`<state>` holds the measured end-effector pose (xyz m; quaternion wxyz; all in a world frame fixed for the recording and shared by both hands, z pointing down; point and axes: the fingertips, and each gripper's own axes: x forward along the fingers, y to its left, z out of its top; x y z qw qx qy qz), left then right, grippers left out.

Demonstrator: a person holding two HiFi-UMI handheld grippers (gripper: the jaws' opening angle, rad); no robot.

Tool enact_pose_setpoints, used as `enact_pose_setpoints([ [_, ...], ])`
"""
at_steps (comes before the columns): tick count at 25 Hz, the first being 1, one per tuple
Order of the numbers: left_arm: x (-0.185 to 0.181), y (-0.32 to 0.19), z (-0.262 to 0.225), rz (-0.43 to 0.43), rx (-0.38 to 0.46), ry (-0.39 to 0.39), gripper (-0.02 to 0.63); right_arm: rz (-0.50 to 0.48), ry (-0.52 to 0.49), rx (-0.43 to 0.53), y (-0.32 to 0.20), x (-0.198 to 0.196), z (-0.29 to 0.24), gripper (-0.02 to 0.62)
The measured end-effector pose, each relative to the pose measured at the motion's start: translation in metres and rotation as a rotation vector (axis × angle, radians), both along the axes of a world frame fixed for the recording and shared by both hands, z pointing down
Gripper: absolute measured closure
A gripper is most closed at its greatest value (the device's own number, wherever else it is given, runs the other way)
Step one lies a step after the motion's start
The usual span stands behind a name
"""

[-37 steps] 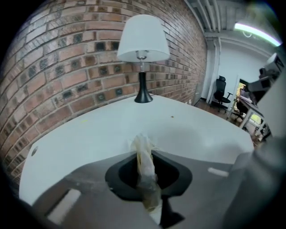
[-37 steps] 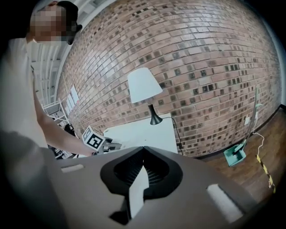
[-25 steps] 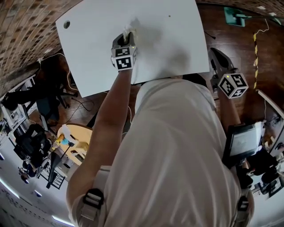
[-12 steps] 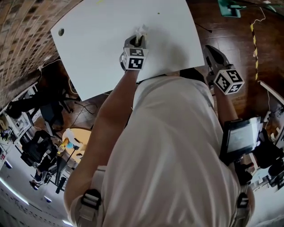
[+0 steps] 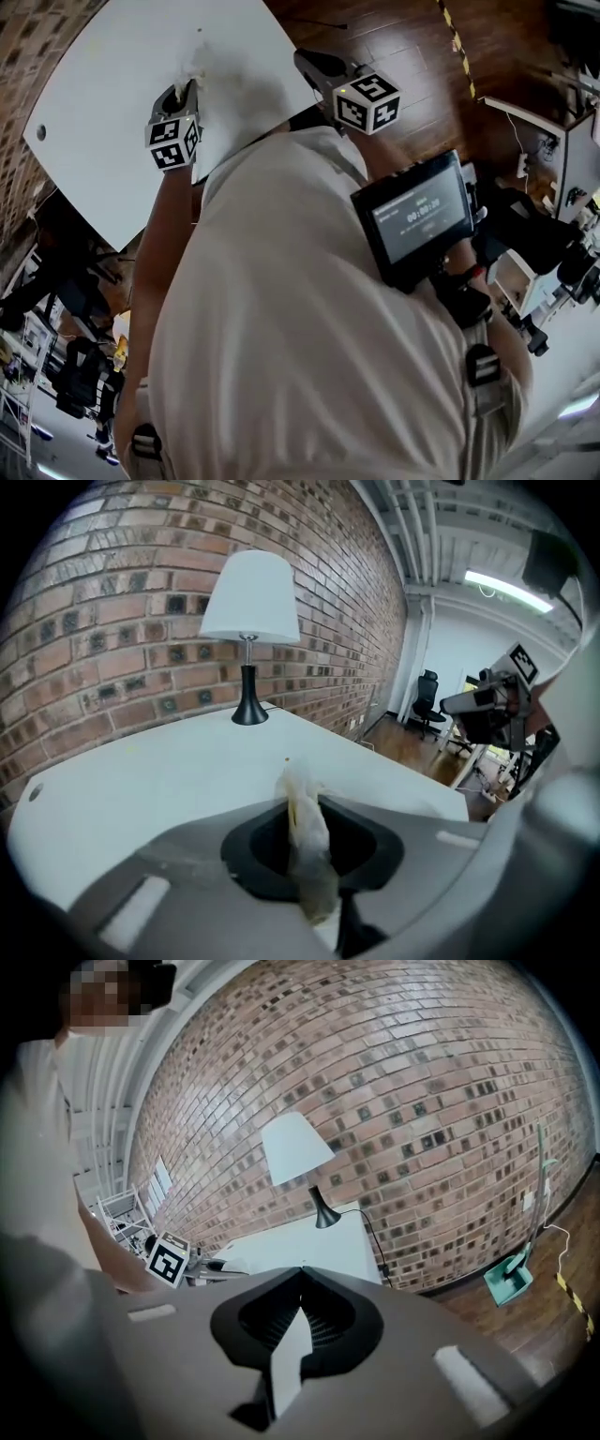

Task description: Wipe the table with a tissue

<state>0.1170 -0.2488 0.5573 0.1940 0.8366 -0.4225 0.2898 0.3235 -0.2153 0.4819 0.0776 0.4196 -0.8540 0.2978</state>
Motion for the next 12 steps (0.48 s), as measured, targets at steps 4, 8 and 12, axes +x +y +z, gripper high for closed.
enact_pose_setpoints([
  [4, -0.001, -0.005, 0.005, -0.057, -0.004, 0.042, 0.563, -0.030, -0.017, -0.010, -0.004, 0.005, 0.005, 0.588],
  [8, 0.014, -0.020, 0.011, -0.110, -0.007, 0.046, 0.563, -0.058, -0.053, -0.025, -0.017, 0.021, 0.018, 0.588],
  [12, 0.012, -0.027, 0.008, -0.169, -0.047, 0.105, 0.563, -0.086, -0.066, -0.028, -0.013, 0.021, 0.016, 0.588],
])
